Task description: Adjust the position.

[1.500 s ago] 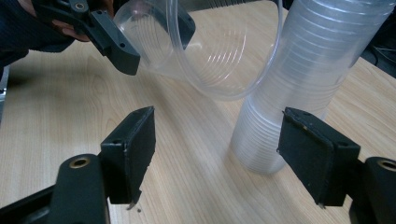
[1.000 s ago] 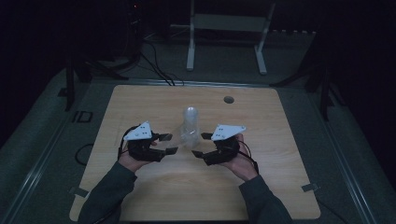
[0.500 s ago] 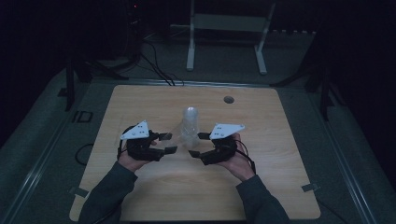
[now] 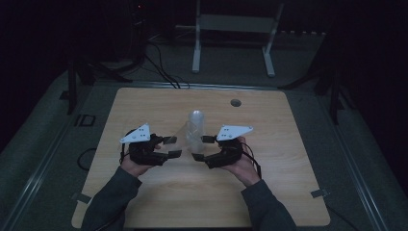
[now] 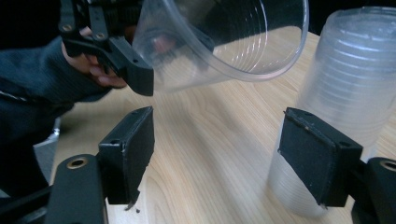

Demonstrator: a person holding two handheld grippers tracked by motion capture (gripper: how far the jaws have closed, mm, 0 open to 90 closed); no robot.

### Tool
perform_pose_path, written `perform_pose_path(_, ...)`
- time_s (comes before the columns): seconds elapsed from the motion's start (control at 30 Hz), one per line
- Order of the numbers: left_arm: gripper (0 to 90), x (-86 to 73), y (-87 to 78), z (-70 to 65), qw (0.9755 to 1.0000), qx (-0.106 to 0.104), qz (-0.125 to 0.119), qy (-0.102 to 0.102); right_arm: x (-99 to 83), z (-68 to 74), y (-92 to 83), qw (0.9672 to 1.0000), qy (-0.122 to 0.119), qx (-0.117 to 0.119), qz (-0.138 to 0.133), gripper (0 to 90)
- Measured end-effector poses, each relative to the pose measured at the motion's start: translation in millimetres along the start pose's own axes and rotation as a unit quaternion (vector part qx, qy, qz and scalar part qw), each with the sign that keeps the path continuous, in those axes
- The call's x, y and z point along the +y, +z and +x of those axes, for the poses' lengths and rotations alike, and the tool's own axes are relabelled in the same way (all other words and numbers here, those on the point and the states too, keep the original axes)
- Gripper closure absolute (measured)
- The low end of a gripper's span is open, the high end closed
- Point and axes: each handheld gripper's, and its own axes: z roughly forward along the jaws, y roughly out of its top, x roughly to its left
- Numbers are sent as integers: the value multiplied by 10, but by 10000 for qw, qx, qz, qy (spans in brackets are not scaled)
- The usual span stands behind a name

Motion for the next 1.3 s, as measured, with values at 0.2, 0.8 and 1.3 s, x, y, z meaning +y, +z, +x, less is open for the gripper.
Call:
perform_pose_path(0.2,408,0,0,-1,9999,-51,-88,-35,24,-16,-7,9997,146,137,-143,246)
perform_pose_path(0.8,408,13,1,-21,9996,-168,-238,-38,87,-7,41,9969,378,490,-485,213)
perform_pose_path(1.3,406,-1,39,-35,9980,-355,-500,-130,99,-42,77,9893,715,859,-940,211)
